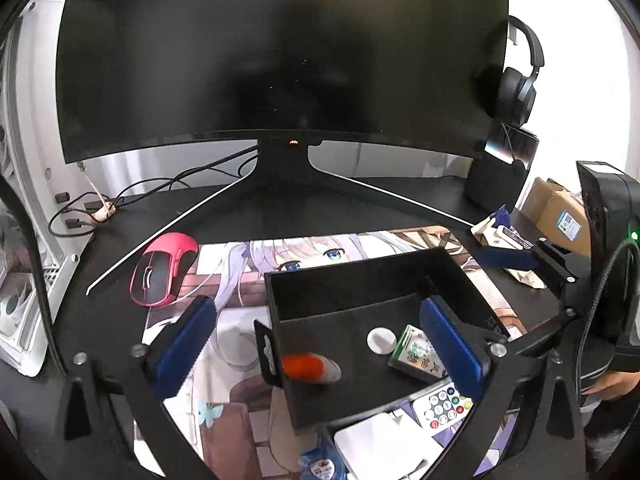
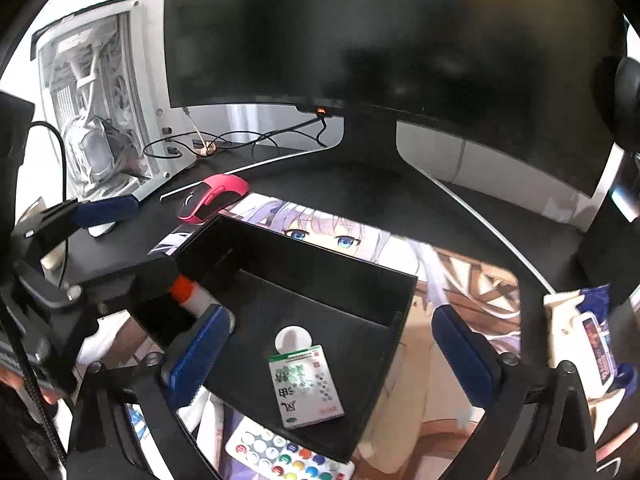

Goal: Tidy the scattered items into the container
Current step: 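Lower both items into the black box and open both grippers, then withdraw both grippers up and out of the black box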

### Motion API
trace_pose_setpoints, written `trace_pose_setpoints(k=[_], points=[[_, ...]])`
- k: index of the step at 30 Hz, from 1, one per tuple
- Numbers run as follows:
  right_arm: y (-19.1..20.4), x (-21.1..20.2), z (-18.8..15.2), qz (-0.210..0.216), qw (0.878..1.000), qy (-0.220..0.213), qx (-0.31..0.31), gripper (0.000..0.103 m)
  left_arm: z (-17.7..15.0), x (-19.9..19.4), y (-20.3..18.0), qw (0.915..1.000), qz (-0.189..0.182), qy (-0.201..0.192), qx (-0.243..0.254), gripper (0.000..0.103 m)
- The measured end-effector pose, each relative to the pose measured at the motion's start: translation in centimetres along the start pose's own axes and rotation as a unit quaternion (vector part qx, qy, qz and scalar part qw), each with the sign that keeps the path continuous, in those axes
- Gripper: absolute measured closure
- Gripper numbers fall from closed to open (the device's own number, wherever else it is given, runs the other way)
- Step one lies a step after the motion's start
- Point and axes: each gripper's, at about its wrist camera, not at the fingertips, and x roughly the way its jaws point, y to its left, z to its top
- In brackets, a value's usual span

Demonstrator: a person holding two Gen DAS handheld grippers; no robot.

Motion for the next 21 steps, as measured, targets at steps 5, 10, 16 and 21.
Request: trace_pose_setpoints(k=[5, 10, 16, 21], points=[[0.1, -0.9, -0.7, -0.003, 1.0, -0.005, -0.001, 0.0, -0.8, -0.6, -0.4, 0.9999, 0.011, 0.005, 0.004, 0.0], [0.4, -2.1, -1.8, -0.009, 1.0, -0.009, -0.007, 0.0, -1.7, -1.3, -1.2, 0.9997, 0.018, 0.004, 0.016, 0.0], [0.0, -3.8, -2.9, -0.016, 1.0, -0.015, 0.003, 0.0, -2.5, -2.9, -1.8, 0.9991, 0.03, -0.003, 0.03, 0.0], [-0.1, -5.4, -3.8, -0.004, 1.0, -0.022, 0.016, 0.0, -3.6, -4.0, -1.6, 0.9988, 0.039, 0.005, 0.03, 0.0]])
